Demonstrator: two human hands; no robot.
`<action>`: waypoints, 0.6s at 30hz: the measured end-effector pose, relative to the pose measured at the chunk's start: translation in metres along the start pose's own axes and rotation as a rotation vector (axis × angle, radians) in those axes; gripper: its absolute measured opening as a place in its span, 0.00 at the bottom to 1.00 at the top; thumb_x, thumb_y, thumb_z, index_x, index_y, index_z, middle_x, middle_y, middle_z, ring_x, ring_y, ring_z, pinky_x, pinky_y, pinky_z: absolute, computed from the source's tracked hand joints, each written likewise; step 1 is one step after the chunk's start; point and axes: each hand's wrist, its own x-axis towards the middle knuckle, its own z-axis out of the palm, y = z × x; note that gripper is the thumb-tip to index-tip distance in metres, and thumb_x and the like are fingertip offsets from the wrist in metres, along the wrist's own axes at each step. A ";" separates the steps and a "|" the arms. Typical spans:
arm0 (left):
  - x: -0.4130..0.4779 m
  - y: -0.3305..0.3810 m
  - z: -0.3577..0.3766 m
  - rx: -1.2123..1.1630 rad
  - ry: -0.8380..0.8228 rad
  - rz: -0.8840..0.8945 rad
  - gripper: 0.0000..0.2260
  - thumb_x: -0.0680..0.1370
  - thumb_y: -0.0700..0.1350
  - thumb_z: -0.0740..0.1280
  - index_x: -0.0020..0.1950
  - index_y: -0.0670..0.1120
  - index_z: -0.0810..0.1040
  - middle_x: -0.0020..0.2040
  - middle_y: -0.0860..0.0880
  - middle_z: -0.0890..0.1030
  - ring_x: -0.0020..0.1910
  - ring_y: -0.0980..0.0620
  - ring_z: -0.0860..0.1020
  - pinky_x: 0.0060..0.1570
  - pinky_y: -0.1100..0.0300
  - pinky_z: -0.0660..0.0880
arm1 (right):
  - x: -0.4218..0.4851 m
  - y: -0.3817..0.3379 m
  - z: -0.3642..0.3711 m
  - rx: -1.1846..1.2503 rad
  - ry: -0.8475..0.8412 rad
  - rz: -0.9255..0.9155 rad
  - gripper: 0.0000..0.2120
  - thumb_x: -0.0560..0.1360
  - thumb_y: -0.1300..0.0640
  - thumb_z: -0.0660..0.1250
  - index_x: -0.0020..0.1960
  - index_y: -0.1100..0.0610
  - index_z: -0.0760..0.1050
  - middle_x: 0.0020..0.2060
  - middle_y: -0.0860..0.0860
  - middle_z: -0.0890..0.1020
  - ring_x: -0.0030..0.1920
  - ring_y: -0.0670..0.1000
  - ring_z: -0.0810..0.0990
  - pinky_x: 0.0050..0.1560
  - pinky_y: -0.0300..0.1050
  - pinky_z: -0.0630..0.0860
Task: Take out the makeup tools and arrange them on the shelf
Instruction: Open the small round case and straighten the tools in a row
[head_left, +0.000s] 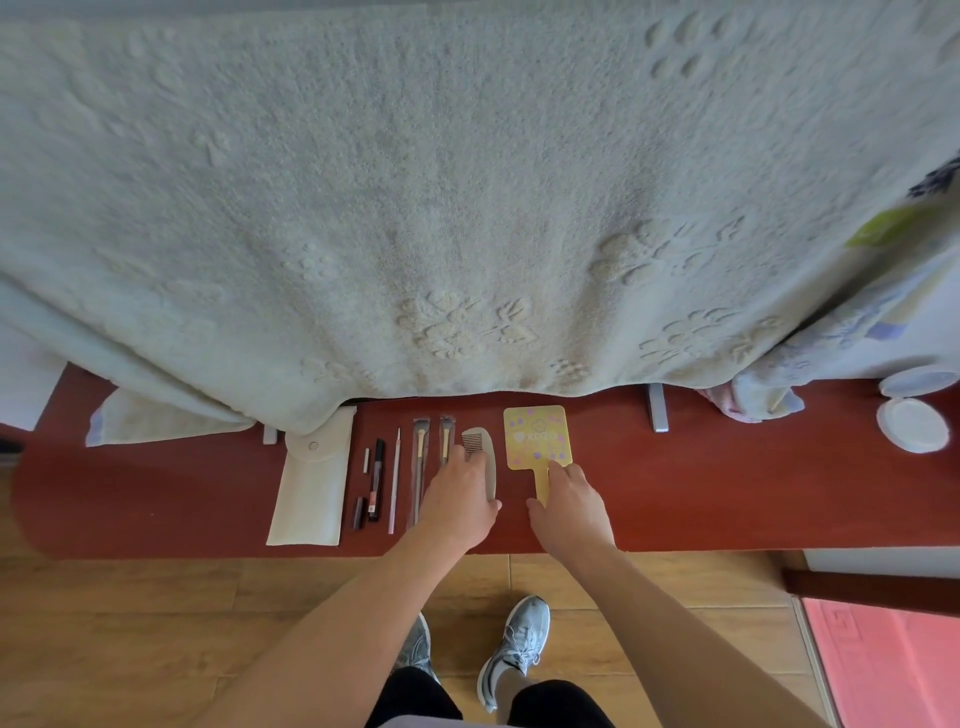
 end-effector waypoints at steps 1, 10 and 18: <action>0.000 0.000 0.000 -0.003 -0.010 0.001 0.25 0.74 0.52 0.74 0.67 0.46 0.71 0.62 0.46 0.71 0.57 0.46 0.78 0.55 0.53 0.78 | 0.000 0.000 -0.001 -0.011 -0.007 0.000 0.19 0.77 0.51 0.64 0.65 0.57 0.68 0.58 0.54 0.73 0.53 0.55 0.77 0.50 0.46 0.76; -0.006 0.003 -0.022 0.021 0.052 0.045 0.23 0.76 0.53 0.70 0.68 0.46 0.71 0.63 0.48 0.72 0.60 0.47 0.75 0.56 0.53 0.77 | -0.005 0.001 -0.024 -0.042 0.018 -0.029 0.25 0.77 0.46 0.63 0.71 0.54 0.65 0.63 0.52 0.72 0.61 0.53 0.73 0.56 0.47 0.75; -0.013 -0.001 -0.061 0.109 0.142 0.161 0.21 0.79 0.55 0.62 0.69 0.47 0.71 0.64 0.49 0.74 0.63 0.48 0.73 0.61 0.52 0.71 | -0.018 -0.009 -0.064 -0.207 0.127 -0.141 0.19 0.78 0.44 0.59 0.63 0.54 0.72 0.61 0.51 0.73 0.62 0.53 0.70 0.61 0.49 0.71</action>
